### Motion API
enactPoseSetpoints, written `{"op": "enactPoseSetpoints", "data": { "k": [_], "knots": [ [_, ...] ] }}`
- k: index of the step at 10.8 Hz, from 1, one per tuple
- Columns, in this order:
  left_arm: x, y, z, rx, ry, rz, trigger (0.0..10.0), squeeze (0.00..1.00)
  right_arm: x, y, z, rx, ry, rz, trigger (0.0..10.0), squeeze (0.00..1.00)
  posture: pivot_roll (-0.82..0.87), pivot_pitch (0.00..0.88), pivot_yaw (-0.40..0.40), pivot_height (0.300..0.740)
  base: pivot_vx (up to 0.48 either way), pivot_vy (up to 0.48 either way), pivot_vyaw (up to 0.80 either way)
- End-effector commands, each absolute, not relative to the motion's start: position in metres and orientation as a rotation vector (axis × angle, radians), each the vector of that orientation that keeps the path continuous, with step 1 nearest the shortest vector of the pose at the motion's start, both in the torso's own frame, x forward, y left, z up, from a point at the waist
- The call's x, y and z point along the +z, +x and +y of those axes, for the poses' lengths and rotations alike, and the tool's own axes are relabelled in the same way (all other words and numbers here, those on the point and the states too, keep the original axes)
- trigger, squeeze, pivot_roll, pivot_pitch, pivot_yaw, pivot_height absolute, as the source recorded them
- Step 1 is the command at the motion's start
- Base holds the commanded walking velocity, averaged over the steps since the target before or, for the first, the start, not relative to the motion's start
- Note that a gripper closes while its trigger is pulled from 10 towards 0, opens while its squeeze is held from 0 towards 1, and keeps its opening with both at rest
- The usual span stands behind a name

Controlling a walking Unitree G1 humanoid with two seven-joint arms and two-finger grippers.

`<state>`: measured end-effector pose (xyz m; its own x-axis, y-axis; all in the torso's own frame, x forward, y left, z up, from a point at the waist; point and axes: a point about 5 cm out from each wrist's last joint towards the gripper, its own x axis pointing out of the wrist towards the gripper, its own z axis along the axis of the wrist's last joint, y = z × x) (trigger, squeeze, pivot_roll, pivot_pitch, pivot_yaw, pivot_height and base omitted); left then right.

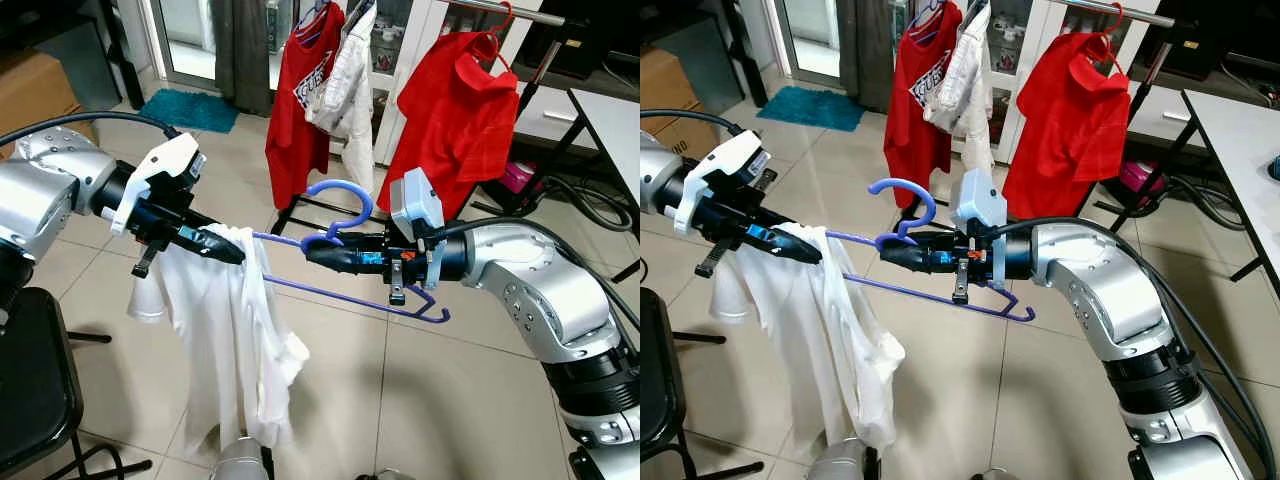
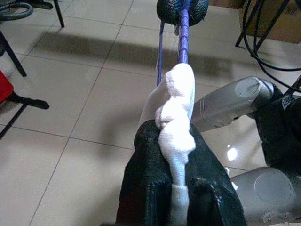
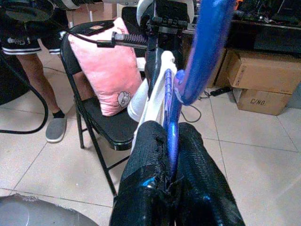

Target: Hang hanger

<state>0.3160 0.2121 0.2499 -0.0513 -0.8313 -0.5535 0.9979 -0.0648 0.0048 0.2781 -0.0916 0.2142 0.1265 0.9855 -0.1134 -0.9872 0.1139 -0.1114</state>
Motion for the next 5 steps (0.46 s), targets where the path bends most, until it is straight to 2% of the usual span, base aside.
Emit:
{"op": "enactPoseSetpoints", "data": {
  "k": [1,3,4,5],
  "knots": [
    [0.2524,0.3144,0.2042,-1.622,0.485,0.424,0.0,0.0,0.2222,0.2755,-0.089,1.469,-0.177,-0.036,10.0,0.0,0.03,0.013,-0.021,0.74,0.0,0.0,0.0],
    [0.2528,0.3137,0.2033,-1.628,0.475,0.423,0.0,0.0,0.2218,0.2757,-0.0897,1.473,-0.16,-0.023,10.0,0.0,0.02,0.014,-0.02,0.74,0.0,0.0,0.0],
    [0.2531,0.3125,0.204,-1.629,0.462,0.422,0.0,0.0,0.2211,0.2776,-0.0914,1.454,-0.142,-0.01,10.0,1.0,0.02,0.014,-0.02,0.74,0.0,0.0,0.0],
    [0.2535,0.3127,0.2053,-1.622,0.454,0.421,0.0,0.0,0.221,0.2794,-0.0936,1.441,-0.133,-0.004,10.0,1.0,0.03,0.019,-0.017,0.74,0.0,0.0,0.0]
  ]
}}
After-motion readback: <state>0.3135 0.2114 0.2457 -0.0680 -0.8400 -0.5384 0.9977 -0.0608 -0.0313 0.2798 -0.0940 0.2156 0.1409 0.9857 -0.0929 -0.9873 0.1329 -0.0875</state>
